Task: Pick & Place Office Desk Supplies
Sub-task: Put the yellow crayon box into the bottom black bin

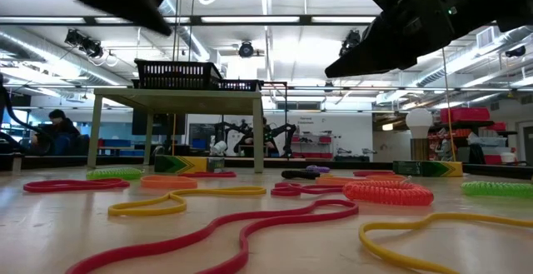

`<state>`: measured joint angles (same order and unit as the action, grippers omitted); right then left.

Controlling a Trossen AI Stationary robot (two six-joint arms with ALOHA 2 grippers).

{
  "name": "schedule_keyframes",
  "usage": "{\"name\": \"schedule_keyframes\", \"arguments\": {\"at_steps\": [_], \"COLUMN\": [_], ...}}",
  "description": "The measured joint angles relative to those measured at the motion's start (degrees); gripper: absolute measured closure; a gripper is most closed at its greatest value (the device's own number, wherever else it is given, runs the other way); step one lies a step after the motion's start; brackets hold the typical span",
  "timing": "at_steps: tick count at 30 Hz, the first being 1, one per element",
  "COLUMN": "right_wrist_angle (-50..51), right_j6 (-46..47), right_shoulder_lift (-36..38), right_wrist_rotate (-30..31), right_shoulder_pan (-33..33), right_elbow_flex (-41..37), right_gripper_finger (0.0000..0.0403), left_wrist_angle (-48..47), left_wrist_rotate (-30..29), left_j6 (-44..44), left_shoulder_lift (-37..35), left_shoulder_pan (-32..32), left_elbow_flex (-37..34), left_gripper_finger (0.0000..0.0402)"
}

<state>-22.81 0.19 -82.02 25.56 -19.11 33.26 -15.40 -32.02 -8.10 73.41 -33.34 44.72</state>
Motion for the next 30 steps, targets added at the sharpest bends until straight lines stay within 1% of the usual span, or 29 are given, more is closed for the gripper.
{"name": "schedule_keyframes", "arguments": {"at_steps": [4,8,11,15,17,20,24,25,27,28,30], "right_wrist_angle": [0.00,0.00,0.01,0.02,0.02,0.02,0.00,0.02,0.01,0.01,0.01], "right_j6": [0.00,-0.02,-0.02,-0.02,-0.02,-0.02,-0.02,-0.02,-0.02,-0.03,-0.02], "right_shoulder_lift": [0.00,0.00,0.00,0.00,0.00,0.00,0.00,0.00,0.00,-0.01,0.00], "right_wrist_rotate": [0.00,0.00,0.00,0.00,0.00,0.00,0.00,0.00,0.00,0.00,0.00], "right_shoulder_pan": [0.00,0.00,0.00,0.00,0.00,0.00,0.00,0.00,0.00,0.00,0.00], "right_elbow_flex": [0.00,0.00,0.00,0.00,0.00,0.00,0.00,0.00,0.00,0.00,0.00], "right_gripper_finger": [0.0396,0.0396,0.0396,0.0396,0.0396,0.0396,0.0396,0.0396,0.0396,0.0396,0.0396], "left_wrist_angle": [-1.24,-8.07,-12.10,-13.26,-13.22,-13.64,-13.40,-12.21,-6.38,-2.24,8.82], "left_wrist_rotate": [0.60,1.08,3.66,7.95,7.34,4.12,1.34,0.76,0.48,0.70,1.82], "left_j6": [-8.61,-18.47,-23.73,-29.43,-31.57,-32.90,-31.88,-30.84,-27.97,-26.37,-23.21], "left_shoulder_lift": [0.00,0.00,0.00,0.00,0.00,0.00,0.00,0.00,0.00,0.00,0.06], "left_shoulder_pan": [-3.33,-5.55,-6.73,-8.68,-9.46,-9.25,-7.11,-6.72,-6.20,-6.15,-6.15], "left_elbow_flex": [-3.99,-4.67,-4.67,-4.65,-4.65,-4.65,-4.66,-5.08,-7.51,-9.25,-13.74], "left_gripper_finger": [0.0394,0.0384,0.0372,0.0357,0.0350,0.0344,0.0353,0.0361,0.0381,0.0390,0.0394]}}
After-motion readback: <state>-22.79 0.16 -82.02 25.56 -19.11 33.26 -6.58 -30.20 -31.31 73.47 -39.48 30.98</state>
